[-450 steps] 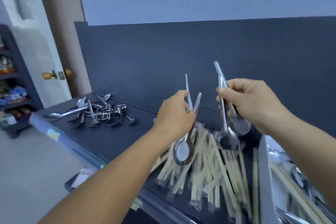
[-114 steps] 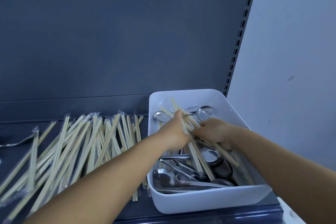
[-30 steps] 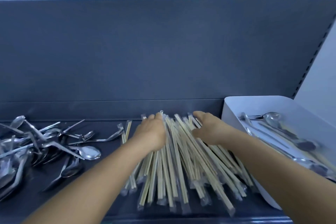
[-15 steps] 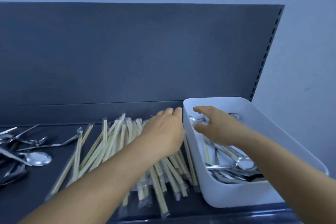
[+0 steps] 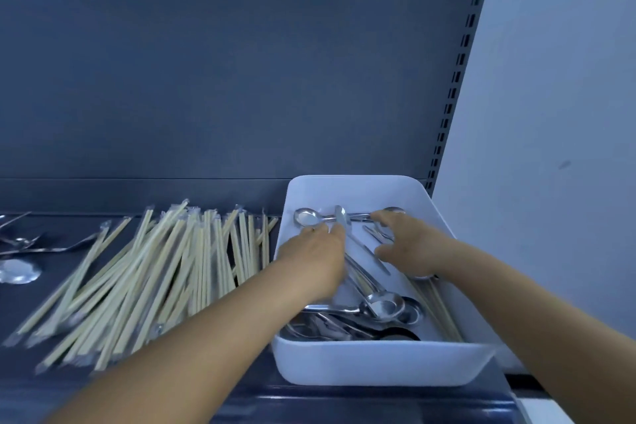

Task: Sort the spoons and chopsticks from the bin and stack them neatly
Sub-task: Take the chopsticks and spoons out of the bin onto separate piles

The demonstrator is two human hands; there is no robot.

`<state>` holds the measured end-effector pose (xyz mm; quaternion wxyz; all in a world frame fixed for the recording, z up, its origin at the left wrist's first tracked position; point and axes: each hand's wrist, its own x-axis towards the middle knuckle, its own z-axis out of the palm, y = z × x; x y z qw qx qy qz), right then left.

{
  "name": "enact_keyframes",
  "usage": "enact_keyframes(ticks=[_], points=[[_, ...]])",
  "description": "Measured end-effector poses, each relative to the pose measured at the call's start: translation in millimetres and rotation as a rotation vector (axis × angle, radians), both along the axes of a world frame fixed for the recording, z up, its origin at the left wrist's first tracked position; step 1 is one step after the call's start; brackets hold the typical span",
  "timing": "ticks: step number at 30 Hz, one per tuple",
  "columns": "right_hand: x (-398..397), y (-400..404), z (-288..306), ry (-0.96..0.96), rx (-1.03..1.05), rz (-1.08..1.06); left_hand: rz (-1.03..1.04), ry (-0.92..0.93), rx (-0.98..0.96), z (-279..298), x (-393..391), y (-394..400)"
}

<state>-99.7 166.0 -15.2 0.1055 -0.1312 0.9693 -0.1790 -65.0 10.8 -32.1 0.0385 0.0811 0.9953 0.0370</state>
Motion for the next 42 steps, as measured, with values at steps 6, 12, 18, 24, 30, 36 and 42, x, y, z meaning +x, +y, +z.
enact_keyframes(ticks=[6,12,18,24,30,36,42], points=[[-13,7,-16,-0.082,0.035,-0.019,-0.085,-0.101,-0.025,-18,-10,21],[-25,10,-28,-0.152,0.169,-0.045,-0.280,-0.277,-0.115,-27,-22,18],[-30,-1,-31,-0.218,0.294,-0.002,-0.218,-0.322,-0.111,-23,-34,0],[-37,-14,-33,-0.109,0.179,-0.059,-0.109,-0.242,-0.092,-27,-40,-2],[-40,-7,-48,-0.046,0.131,-0.121,-0.002,-0.019,-0.014,-27,-38,2],[-38,-8,-50,0.020,0.229,-0.051,-0.245,-0.068,-0.129,-35,-39,4],[-41,-6,-50,0.042,0.272,-0.026,-0.325,-0.020,-0.146,-34,-39,11]])
